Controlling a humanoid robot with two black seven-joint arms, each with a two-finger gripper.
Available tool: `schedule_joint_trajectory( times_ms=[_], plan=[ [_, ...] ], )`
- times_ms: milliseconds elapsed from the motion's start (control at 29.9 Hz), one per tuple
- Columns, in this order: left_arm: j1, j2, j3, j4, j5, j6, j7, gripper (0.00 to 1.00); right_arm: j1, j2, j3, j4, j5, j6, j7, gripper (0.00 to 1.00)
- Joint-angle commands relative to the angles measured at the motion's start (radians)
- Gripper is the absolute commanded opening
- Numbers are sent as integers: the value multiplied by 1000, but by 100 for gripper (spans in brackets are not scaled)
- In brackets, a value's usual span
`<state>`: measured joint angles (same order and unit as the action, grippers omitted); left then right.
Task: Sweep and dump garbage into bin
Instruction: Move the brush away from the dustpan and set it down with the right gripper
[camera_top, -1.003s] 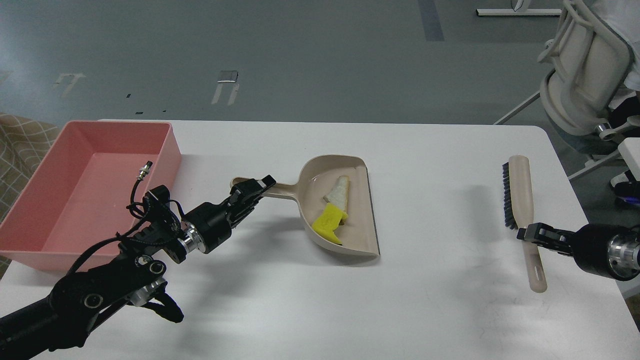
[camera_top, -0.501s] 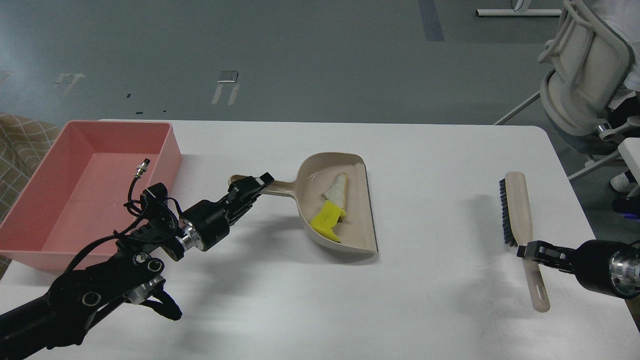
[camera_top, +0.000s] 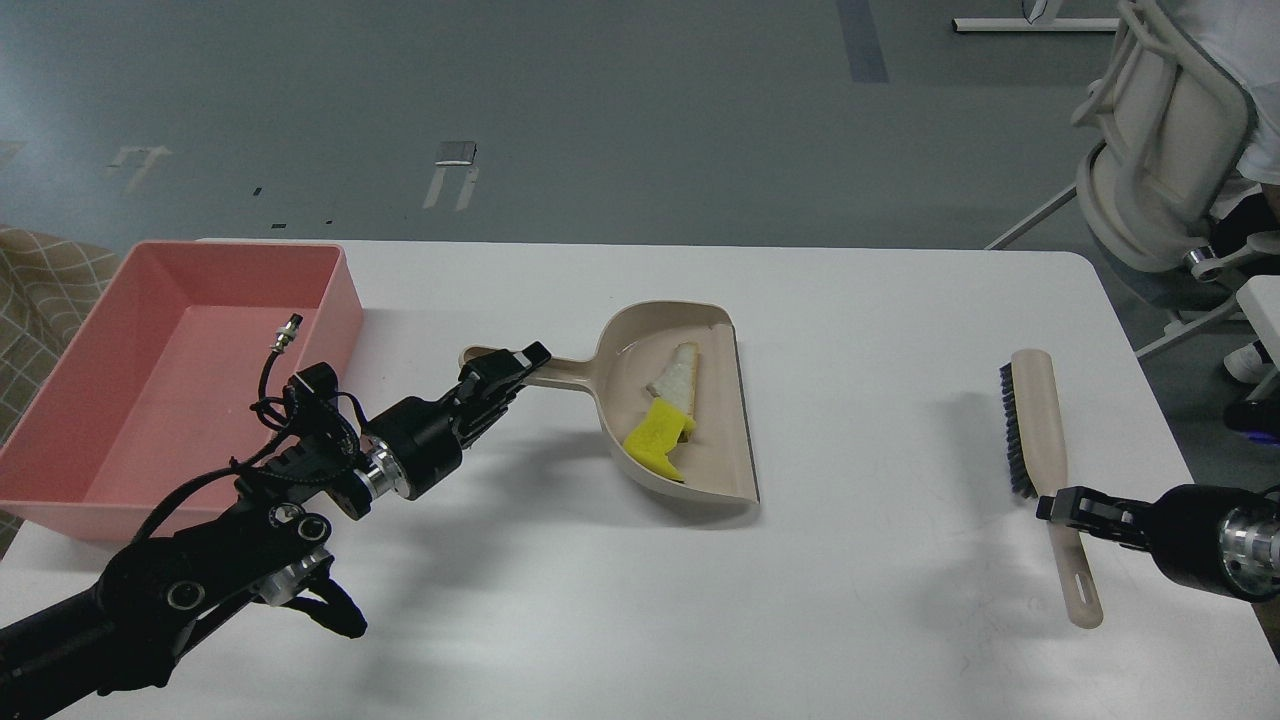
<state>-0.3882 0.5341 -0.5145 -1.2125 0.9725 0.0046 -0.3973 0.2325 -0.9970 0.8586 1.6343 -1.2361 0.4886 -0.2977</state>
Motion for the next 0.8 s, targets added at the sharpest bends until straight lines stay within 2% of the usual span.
schedule_joint_trajectory(
  times_ms=[0,67,134,201,769],
  plan=[
    [0,3,-1,-1,0,0,0,3,2,5,0,9,0,0,-1,0],
    [2,3,-1,-1,0,0,0,3,-1,6,0,7,-3,0,-3,0],
    [2,4,-1,-1,-1,0,0,3,1,6,0,4,-11,0,-3,12],
    [2,6,-1,-1,-1,0,0,3,2,6,2,2,-13,0,-3,17],
    [0,7,-2,-4,-1,0,-2,3,5,5,-3,12,-9,0,-5,31]
  ],
)
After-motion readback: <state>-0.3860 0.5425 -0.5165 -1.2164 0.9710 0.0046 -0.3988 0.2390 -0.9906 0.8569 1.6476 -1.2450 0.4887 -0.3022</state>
